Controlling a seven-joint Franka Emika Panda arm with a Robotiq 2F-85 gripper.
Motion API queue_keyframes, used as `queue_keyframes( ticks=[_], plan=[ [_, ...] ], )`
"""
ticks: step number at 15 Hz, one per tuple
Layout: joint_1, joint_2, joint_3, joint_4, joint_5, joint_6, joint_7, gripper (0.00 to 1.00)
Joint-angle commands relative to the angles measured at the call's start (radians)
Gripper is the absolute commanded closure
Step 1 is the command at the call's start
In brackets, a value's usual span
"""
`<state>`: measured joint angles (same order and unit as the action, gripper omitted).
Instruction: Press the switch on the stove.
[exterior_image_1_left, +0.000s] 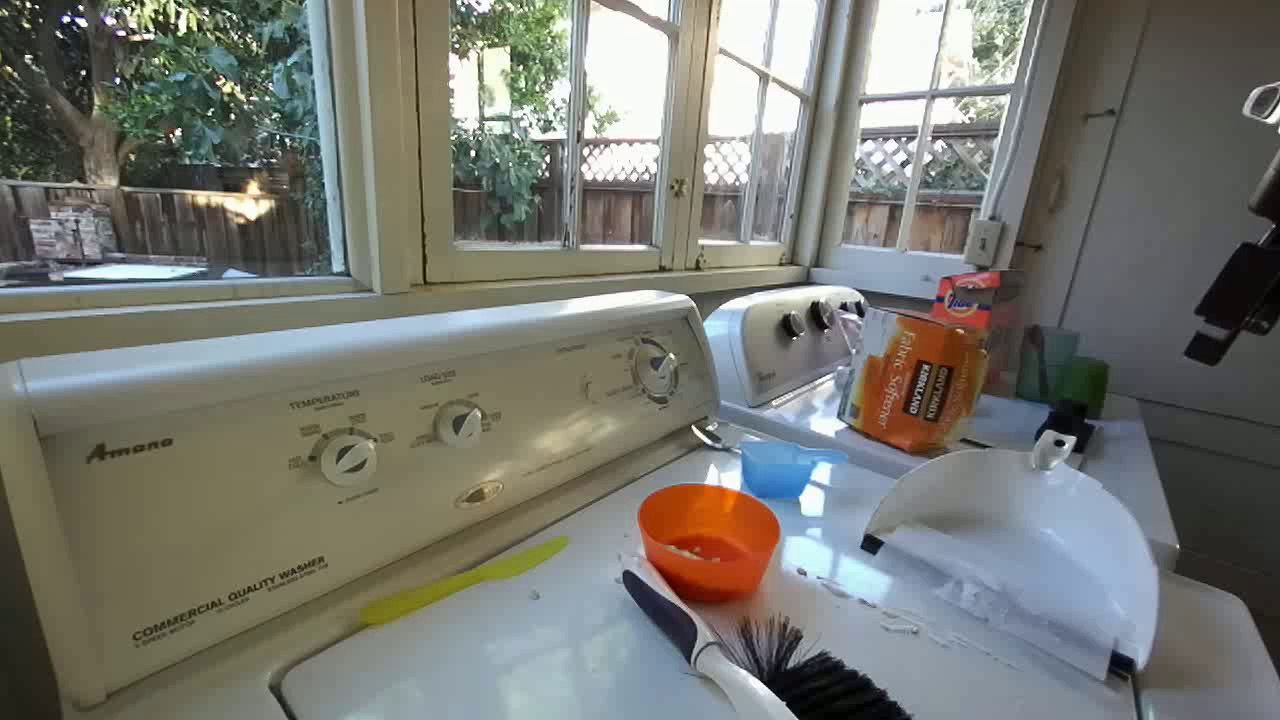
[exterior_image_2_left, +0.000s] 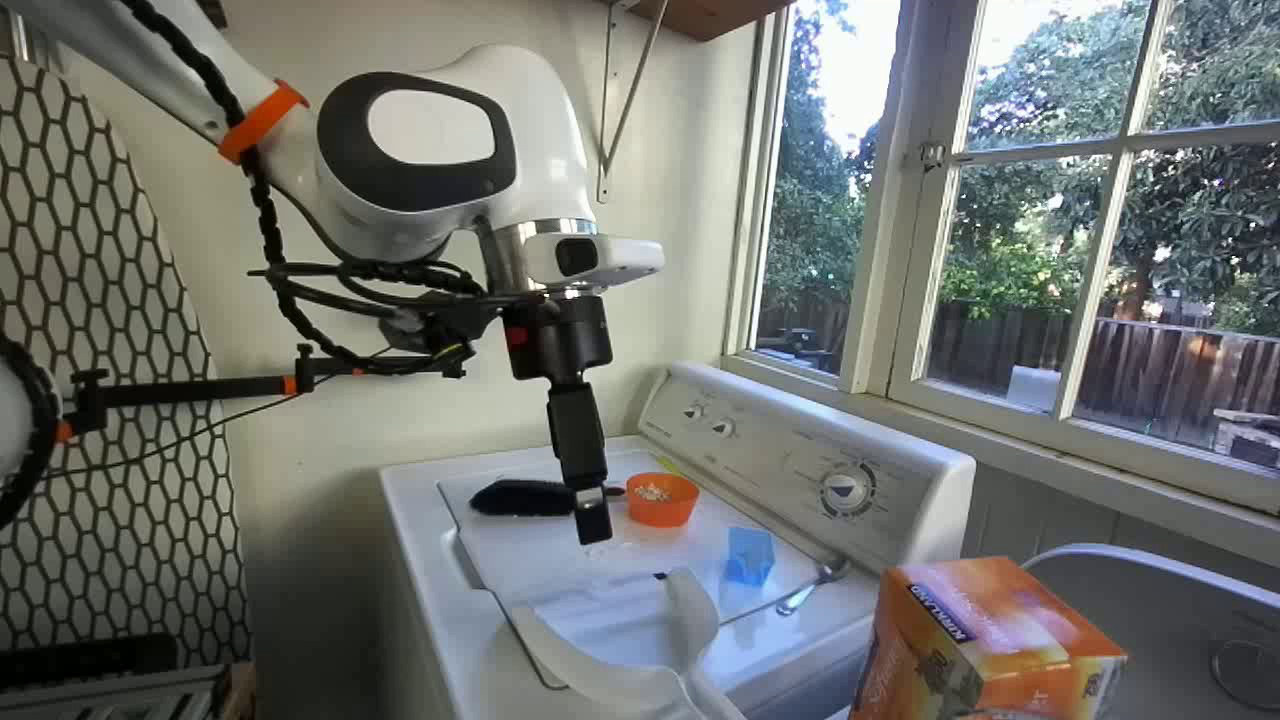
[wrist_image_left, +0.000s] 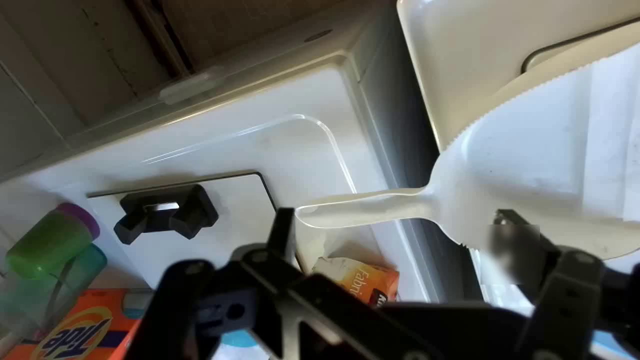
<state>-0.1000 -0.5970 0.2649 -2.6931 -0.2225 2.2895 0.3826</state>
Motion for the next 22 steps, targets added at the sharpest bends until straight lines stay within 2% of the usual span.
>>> queue_keyframes(
  ticks=[1,7,16,22],
  plan=[
    [0.017,0.003,-0.016,0.001,-0.012,-0.004,0.009,0.00],
    [0.021,0.016,-0.016,0.007,-0.011,0.007,0.006,0.00],
    [0.099,0.328,-0.002,0.170,0.046,0.321,0.000,0.00],
    [0.169,0.560,-0.015,0.341,0.048,0.376,-0.043,0.00]
  ],
)
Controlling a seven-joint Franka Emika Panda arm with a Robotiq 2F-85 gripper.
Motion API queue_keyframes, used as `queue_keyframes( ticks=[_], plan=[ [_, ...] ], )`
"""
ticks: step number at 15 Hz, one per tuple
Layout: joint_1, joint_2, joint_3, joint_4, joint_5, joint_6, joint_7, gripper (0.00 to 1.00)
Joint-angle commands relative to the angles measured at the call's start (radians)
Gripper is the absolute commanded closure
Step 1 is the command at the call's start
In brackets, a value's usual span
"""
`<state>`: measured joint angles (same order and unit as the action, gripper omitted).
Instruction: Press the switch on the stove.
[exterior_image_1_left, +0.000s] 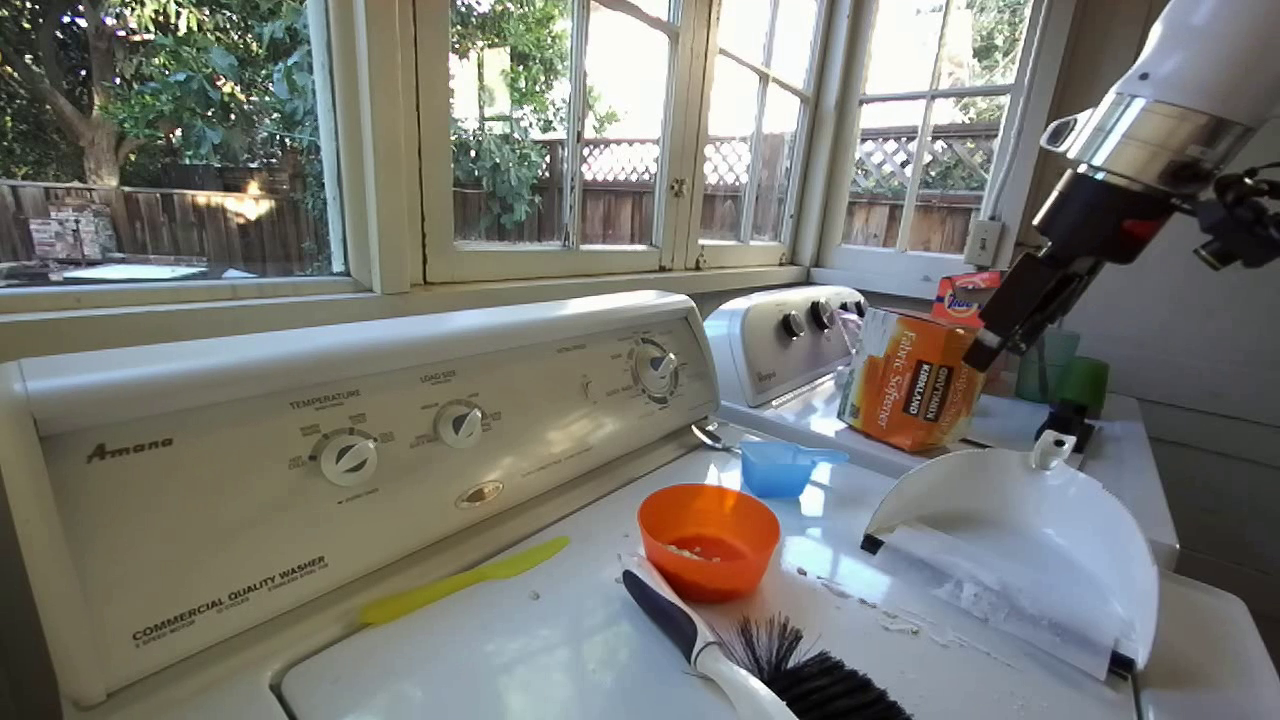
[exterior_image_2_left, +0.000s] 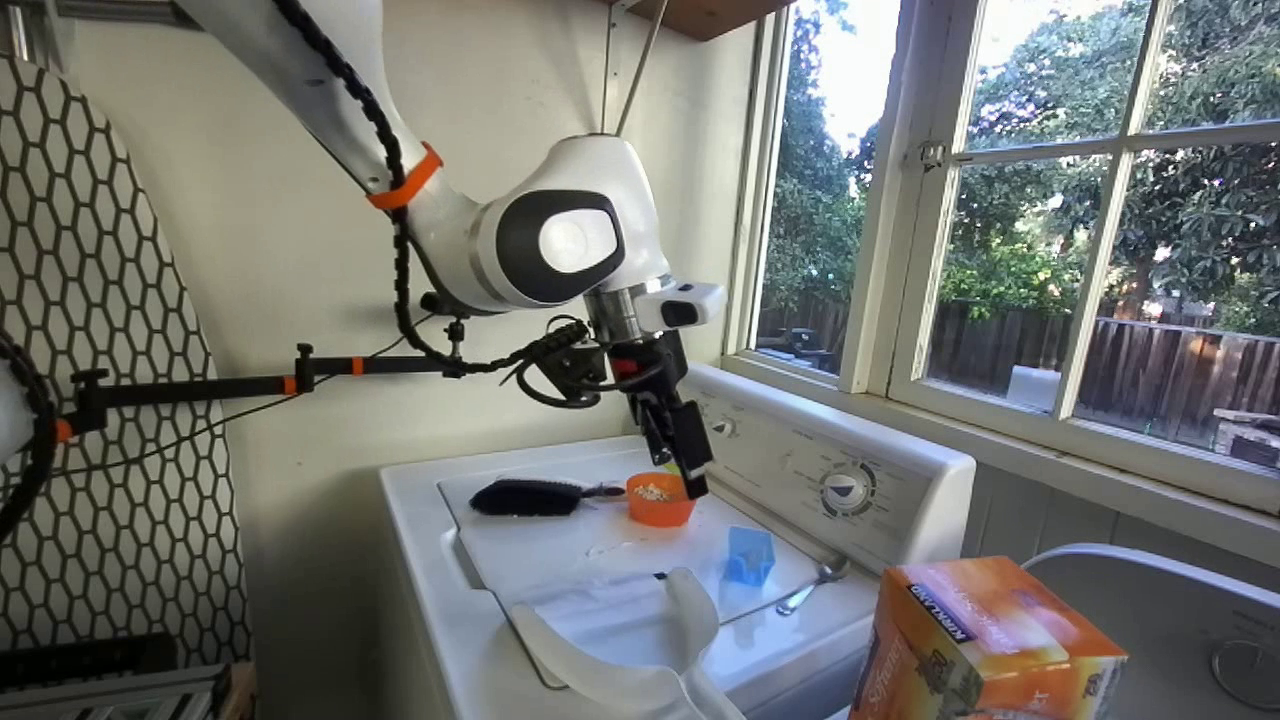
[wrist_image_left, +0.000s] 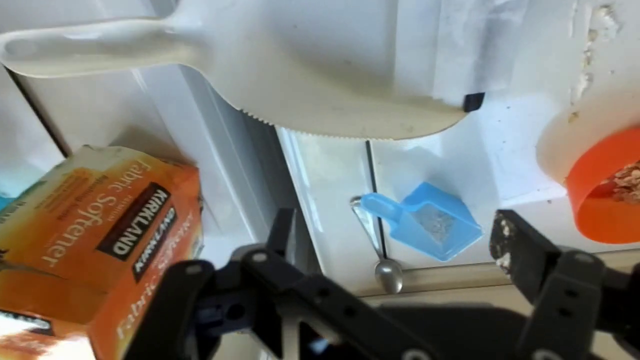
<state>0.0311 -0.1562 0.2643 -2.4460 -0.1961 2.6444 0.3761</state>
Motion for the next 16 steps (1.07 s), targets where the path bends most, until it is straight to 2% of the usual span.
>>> queue_keyframes(
  ticks=[1,10,11,16],
  plan=[
    [0.050,0.151,-0.017,0.122,0.019,0.022,-0.044,0.00],
    [0.162,0.396,-0.060,0.394,-0.003,0.017,-0.089,0.00],
    [0.162,0.417,-0.049,0.412,0.047,0.046,-0.131,0.00],
    [0.168,0.455,-0.047,0.463,0.147,0.091,-0.199,0.00]
  ],
)
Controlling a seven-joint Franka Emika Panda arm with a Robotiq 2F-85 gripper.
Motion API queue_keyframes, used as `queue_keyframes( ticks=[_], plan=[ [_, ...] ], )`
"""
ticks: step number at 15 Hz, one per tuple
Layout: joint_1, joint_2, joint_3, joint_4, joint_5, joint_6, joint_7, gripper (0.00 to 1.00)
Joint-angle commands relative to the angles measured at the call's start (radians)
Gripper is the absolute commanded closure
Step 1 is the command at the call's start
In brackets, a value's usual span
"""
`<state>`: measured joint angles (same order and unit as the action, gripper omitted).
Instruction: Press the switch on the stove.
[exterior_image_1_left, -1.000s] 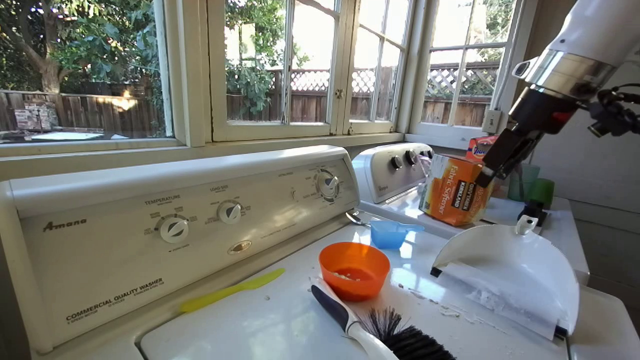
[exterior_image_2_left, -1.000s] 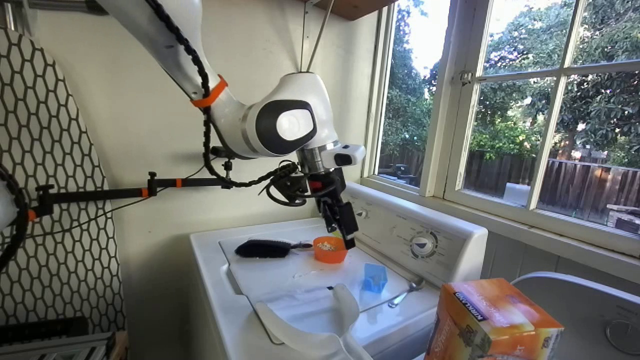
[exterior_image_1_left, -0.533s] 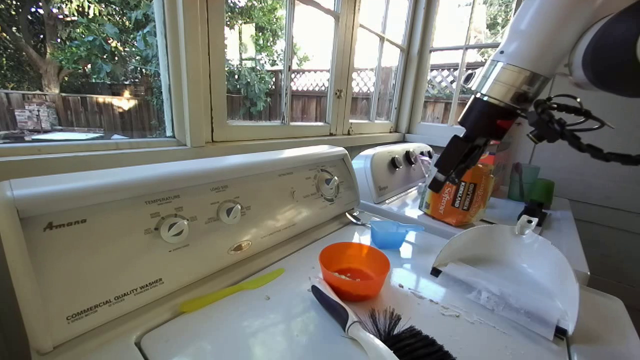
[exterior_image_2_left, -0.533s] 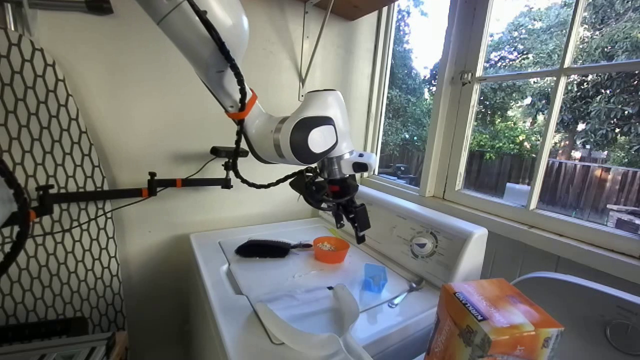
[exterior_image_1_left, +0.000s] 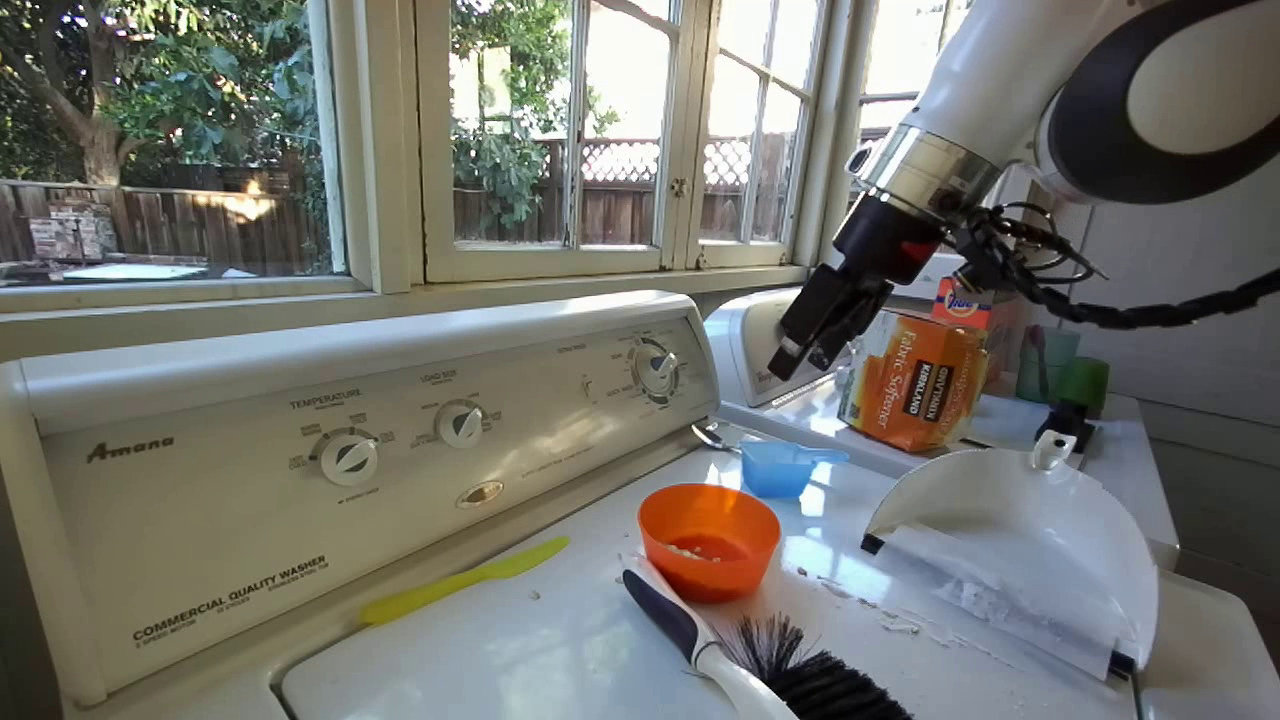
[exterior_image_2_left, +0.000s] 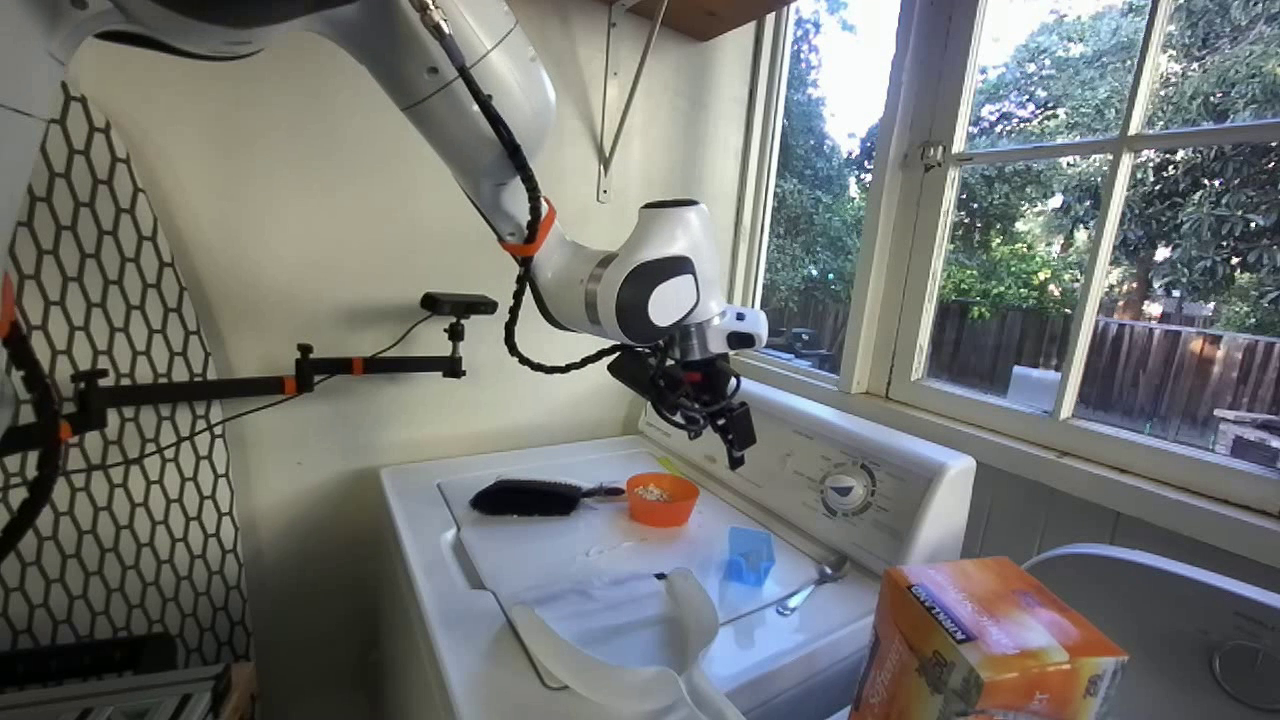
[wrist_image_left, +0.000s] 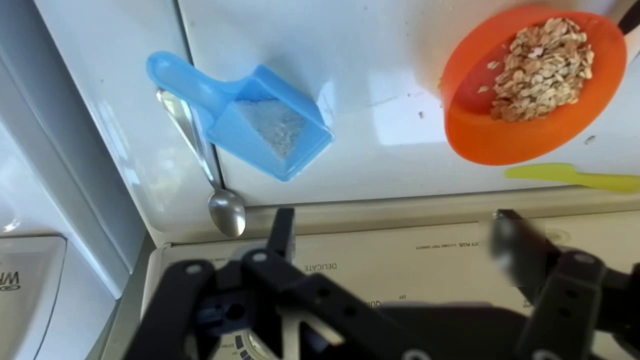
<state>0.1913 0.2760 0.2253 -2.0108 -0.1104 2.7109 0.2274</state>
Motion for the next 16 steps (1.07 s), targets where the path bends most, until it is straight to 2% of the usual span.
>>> queue_keyframes(
  ticks=[1,11,16],
  plan=[
    [0.024,0.004,-0.026,0.009,0.039,0.006,-0.031,0.00],
    [0.018,0.008,-0.026,0.011,0.055,0.029,-0.077,0.00],
    [0.074,0.133,-0.028,0.144,0.014,0.021,-0.085,0.00]
  ],
)
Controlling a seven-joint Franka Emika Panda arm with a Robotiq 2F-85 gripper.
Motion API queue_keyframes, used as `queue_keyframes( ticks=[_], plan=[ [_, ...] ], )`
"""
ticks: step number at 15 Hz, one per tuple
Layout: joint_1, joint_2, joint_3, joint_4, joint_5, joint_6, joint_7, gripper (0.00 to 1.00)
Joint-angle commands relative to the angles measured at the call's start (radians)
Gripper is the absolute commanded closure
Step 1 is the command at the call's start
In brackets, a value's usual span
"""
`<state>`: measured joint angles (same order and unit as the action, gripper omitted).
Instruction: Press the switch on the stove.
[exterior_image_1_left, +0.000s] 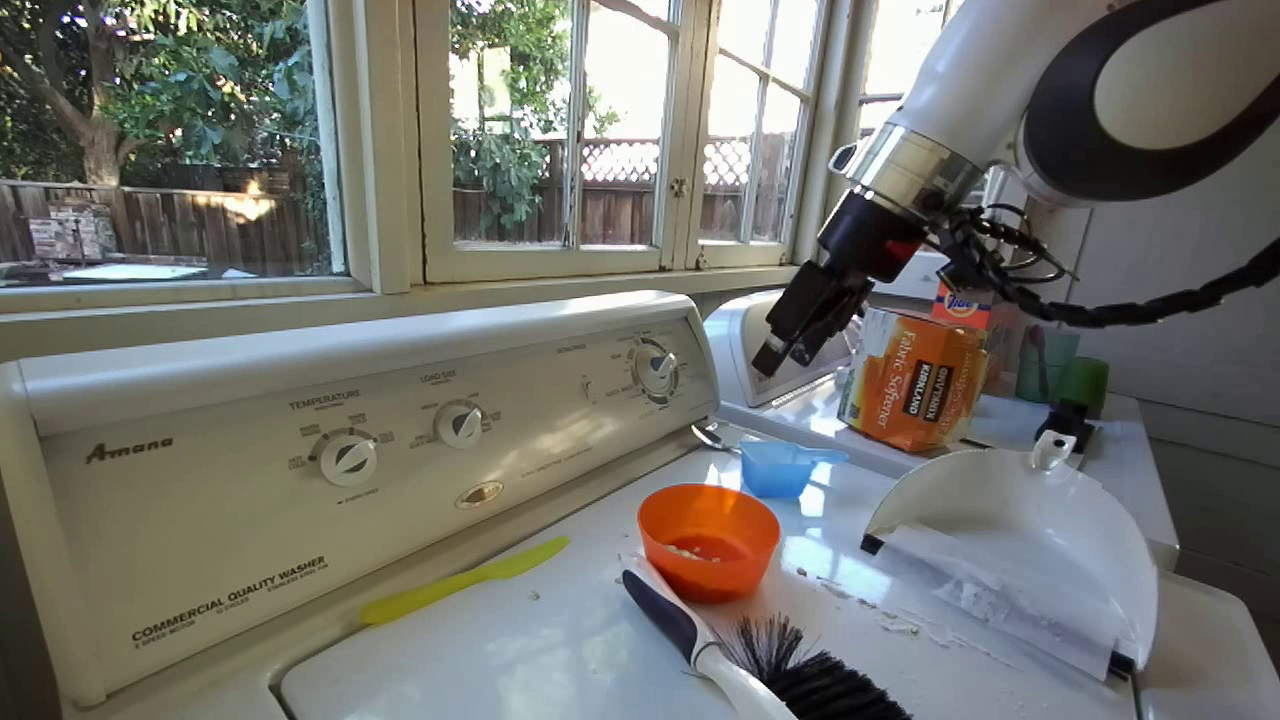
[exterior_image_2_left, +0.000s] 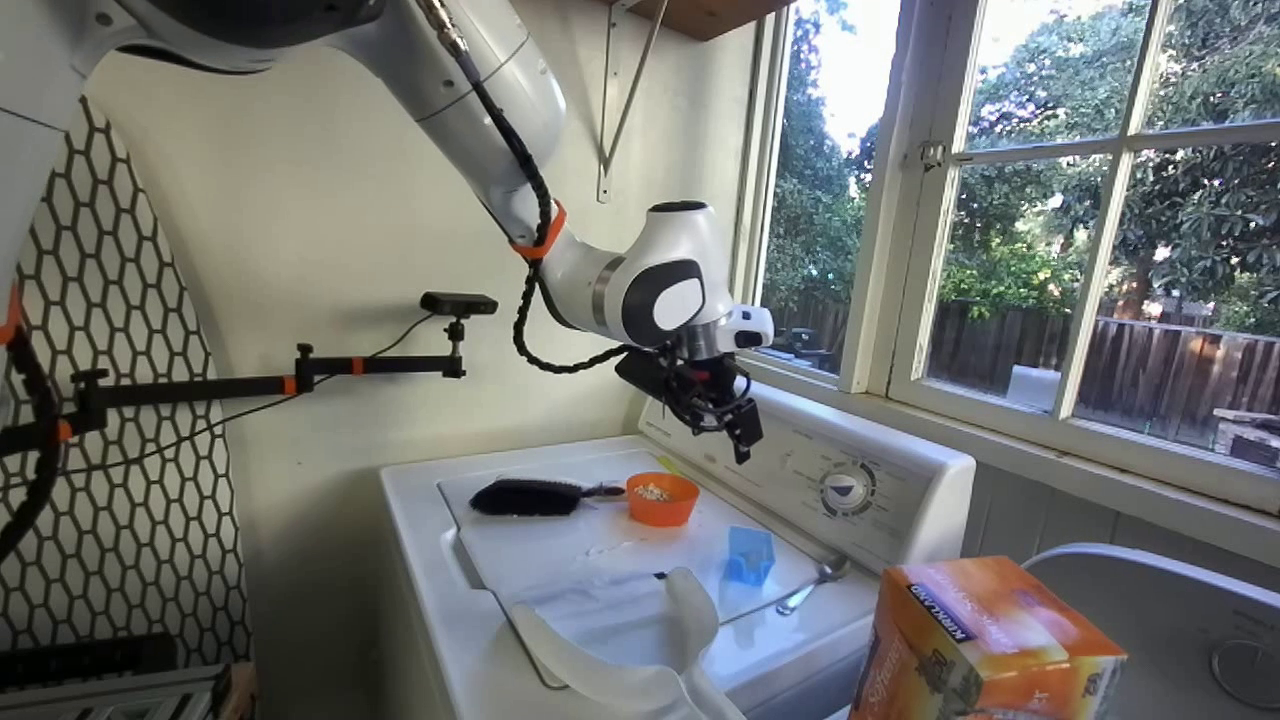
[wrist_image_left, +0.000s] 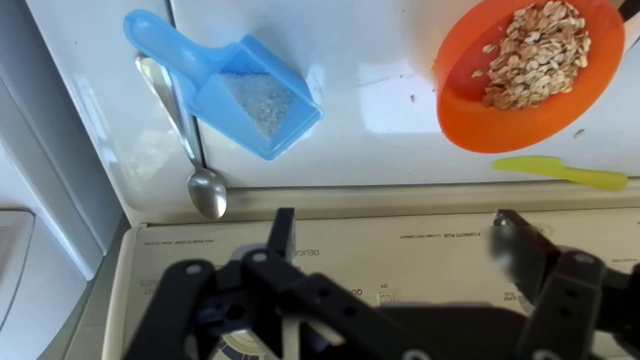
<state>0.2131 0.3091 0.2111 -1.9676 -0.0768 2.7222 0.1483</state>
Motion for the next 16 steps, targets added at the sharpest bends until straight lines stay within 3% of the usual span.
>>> queue_keyframes(
  ticks=[1,8,9,10,16],
  plan=[
    [0.065,0.136,-0.012,0.137,-0.022,0.008,-0.010,0.00],
    [0.127,0.303,-0.048,0.330,-0.030,-0.004,-0.039,0.00],
    [0.131,0.317,-0.056,0.350,-0.033,-0.004,-0.043,0.10],
    [0.133,0.330,-0.062,0.370,-0.035,-0.002,-0.050,0.26],
    [0.138,0.401,-0.074,0.488,-0.043,0.000,-0.085,0.73]
  ],
)
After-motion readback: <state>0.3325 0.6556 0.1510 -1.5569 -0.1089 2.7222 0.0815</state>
